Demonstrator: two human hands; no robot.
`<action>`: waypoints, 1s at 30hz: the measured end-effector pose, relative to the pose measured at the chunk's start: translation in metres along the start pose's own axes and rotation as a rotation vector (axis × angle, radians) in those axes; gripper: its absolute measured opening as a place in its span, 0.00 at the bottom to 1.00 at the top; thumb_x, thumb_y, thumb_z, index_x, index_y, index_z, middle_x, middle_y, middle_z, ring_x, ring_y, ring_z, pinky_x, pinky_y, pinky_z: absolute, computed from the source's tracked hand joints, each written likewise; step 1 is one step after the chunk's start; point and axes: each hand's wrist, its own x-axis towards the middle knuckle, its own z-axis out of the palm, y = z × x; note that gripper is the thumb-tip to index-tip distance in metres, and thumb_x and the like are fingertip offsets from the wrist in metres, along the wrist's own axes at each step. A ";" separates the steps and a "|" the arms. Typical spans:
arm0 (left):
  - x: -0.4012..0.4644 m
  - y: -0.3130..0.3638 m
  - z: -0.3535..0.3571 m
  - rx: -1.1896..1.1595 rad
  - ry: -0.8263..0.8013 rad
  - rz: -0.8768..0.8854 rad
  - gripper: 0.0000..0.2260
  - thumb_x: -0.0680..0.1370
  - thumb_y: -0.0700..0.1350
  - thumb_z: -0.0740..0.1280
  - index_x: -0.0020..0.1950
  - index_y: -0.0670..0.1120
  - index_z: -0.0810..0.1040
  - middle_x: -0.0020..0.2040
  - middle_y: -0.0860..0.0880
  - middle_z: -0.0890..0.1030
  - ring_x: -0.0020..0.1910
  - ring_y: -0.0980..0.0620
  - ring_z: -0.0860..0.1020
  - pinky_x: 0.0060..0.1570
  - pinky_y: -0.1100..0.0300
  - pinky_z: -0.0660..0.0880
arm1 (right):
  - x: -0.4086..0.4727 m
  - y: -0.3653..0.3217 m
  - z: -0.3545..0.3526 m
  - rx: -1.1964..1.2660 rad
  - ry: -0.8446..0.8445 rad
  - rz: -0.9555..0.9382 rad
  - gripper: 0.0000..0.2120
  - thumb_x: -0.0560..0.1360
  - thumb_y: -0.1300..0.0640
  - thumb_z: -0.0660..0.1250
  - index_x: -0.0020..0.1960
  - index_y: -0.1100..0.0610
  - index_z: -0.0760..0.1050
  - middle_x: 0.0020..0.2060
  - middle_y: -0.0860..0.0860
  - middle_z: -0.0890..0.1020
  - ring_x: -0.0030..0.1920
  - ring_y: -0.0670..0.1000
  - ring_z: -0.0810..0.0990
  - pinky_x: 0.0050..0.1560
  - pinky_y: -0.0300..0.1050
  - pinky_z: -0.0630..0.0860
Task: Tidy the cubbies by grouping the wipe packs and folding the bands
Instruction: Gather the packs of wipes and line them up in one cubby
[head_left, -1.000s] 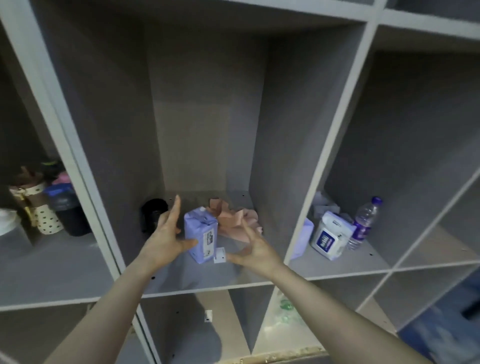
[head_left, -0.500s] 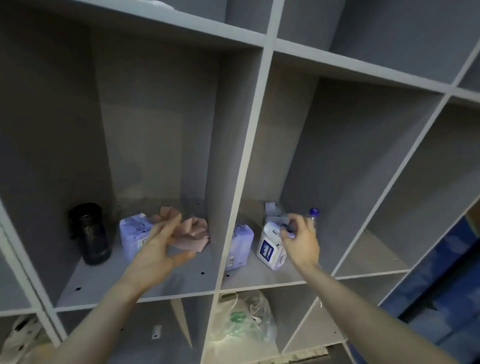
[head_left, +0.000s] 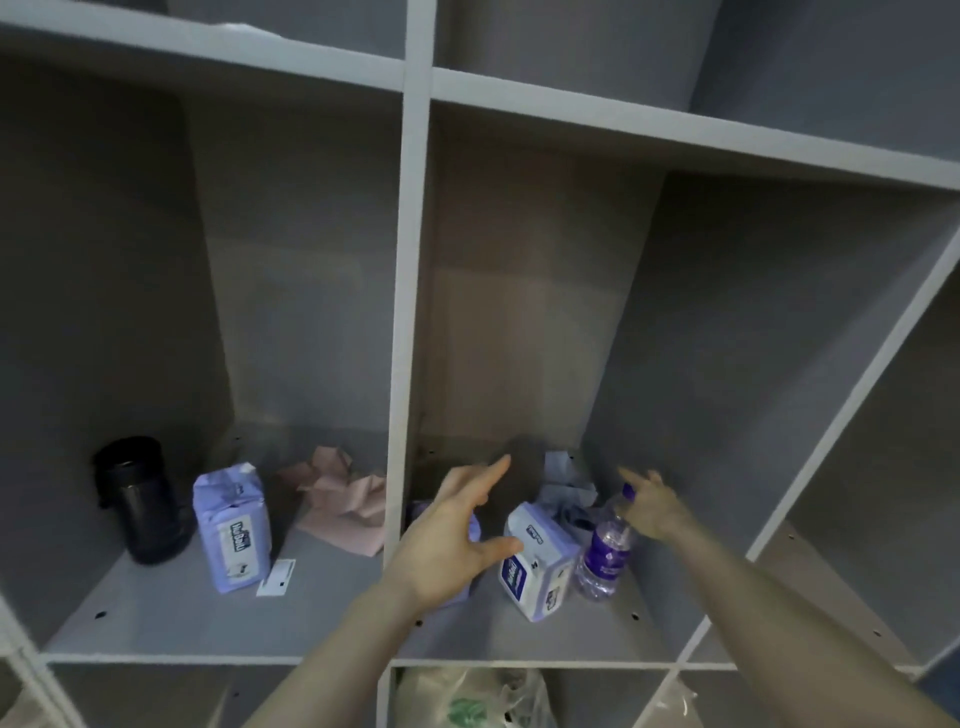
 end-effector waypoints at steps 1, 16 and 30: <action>0.006 0.002 0.002 0.015 0.001 0.003 0.36 0.71 0.50 0.73 0.73 0.64 0.57 0.61 0.64 0.64 0.61 0.60 0.72 0.61 0.58 0.72 | 0.002 0.001 0.002 -0.004 -0.014 -0.003 0.28 0.76 0.55 0.62 0.75 0.52 0.57 0.70 0.59 0.60 0.67 0.61 0.69 0.67 0.49 0.66; -0.002 0.011 0.010 0.006 -0.083 -0.057 0.34 0.71 0.45 0.74 0.73 0.52 0.63 0.66 0.47 0.70 0.60 0.51 0.75 0.62 0.60 0.71 | -0.091 -0.022 -0.038 -0.281 0.119 -0.368 0.12 0.71 0.42 0.66 0.44 0.46 0.65 0.50 0.48 0.79 0.51 0.56 0.79 0.41 0.45 0.71; -0.115 -0.053 -0.171 -0.038 0.075 -0.244 0.24 0.66 0.40 0.77 0.61 0.47 0.76 0.55 0.46 0.81 0.56 0.49 0.78 0.58 0.55 0.75 | -0.183 -0.316 0.036 0.139 -0.073 -0.973 0.13 0.67 0.43 0.69 0.44 0.49 0.71 0.45 0.47 0.80 0.46 0.52 0.78 0.48 0.50 0.75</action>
